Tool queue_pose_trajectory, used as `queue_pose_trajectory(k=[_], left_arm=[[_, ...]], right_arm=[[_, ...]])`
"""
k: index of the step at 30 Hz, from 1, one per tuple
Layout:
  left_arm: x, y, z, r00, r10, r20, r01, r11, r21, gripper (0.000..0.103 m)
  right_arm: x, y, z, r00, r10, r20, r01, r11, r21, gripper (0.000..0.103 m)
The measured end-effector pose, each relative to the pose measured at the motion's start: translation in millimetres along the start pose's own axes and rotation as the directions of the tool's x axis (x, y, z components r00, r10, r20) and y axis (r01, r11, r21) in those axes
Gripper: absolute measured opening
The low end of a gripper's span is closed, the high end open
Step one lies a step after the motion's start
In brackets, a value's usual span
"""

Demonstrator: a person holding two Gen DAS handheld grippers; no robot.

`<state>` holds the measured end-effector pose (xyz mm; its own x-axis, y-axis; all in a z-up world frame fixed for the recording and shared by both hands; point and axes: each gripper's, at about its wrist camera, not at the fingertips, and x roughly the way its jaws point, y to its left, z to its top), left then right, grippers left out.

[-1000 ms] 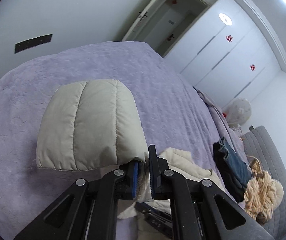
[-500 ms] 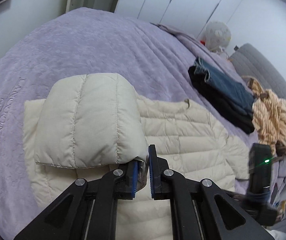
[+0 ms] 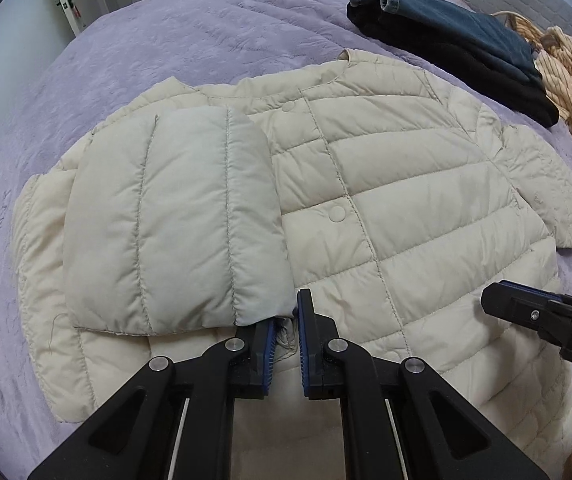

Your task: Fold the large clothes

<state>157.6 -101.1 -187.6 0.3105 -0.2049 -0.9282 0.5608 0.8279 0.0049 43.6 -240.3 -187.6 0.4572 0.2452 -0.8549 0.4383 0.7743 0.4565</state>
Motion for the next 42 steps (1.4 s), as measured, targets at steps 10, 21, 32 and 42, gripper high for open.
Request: queue_pose_trajectory(k=[10,21,32,42], left_arm=[[-20.8,-2.9,-11.9,0.998,0.039,0.045,-0.04,0.999,0.019,0.103],[-85.9,89.4,-53.5,0.966,0.184,0.184,-0.136,0.96,-0.246,0.103],[-31.7,150.5,-96.5,0.954,0.301,-0.005,-0.287,0.903,-0.321,0.103],[-45.1,170.4,-97.4,0.961,0.275,0.038,-0.244,0.902,-0.357,0.103]], right_arm=[[-8.5,-2.0,1.4,1.0,-0.002,-0.009,0.002,0.999,-0.041,0.044],[-2.9,96.7,4.9,0.997,-0.038,0.068,0.062,0.921,-0.384,0.079],[95.4,216.9,-41.5,0.88,-0.289,0.377,0.47,0.418,-0.777,0.078],[39.1,108.4,16.2,0.943,-0.249,0.221,0.31,0.898,-0.312,0.009]])
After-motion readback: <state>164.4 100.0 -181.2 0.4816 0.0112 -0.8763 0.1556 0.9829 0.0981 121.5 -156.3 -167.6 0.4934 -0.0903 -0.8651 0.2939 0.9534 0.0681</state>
